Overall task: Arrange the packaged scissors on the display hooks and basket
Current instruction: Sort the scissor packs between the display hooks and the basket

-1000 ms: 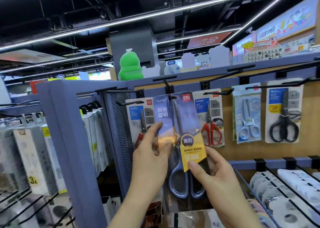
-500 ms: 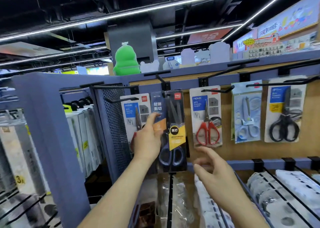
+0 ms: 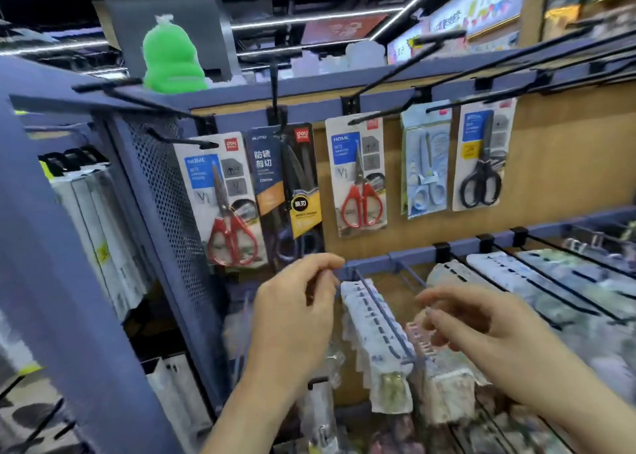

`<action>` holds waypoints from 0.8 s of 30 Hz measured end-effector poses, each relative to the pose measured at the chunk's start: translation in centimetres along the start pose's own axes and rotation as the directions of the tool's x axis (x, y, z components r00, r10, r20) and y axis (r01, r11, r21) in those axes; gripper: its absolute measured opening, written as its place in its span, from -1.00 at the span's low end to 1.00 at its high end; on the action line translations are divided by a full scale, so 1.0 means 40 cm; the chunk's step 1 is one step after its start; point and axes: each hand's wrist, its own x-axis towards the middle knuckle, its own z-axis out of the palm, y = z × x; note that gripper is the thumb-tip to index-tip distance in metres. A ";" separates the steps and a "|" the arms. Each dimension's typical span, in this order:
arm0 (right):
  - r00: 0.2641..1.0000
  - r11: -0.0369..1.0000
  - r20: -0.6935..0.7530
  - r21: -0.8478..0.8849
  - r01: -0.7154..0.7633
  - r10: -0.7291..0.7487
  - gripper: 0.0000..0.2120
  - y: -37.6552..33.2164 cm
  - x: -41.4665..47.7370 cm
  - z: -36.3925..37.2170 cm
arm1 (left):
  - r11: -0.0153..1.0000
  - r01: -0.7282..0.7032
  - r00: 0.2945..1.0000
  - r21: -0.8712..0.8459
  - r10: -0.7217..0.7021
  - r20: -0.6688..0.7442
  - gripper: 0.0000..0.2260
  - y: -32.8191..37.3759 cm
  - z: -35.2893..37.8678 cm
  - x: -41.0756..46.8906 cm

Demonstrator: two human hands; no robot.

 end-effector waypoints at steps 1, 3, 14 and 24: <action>1.000 1.000 -0.009 -0.027 -0.011 0.011 -0.73 -0.001 -0.035 -0.004 | 0.999 -0.033 0.999 -0.043 0.035 0.042 -0.75 0.007 0.011 -0.038; 0.998 0.995 -0.037 -0.084 -0.044 0.041 -0.75 0.009 -0.113 -0.013 | 0.989 -0.113 0.985 -0.093 0.124 0.120 -0.77 0.011 0.036 -0.114; 0.813 0.666 -0.261 -0.472 -0.578 0.521 -0.84 0.321 -0.673 -0.073 | 0.951 -0.235 0.640 -0.202 0.307 0.704 -0.86 -0.015 0.369 -0.523; 0.175 0.288 -0.550 0.124 -0.950 0.816 -0.77 0.696 -1.246 -0.255 | 0.971 -0.206 0.300 -0.123 0.182 0.936 -0.77 0.129 0.862 -0.822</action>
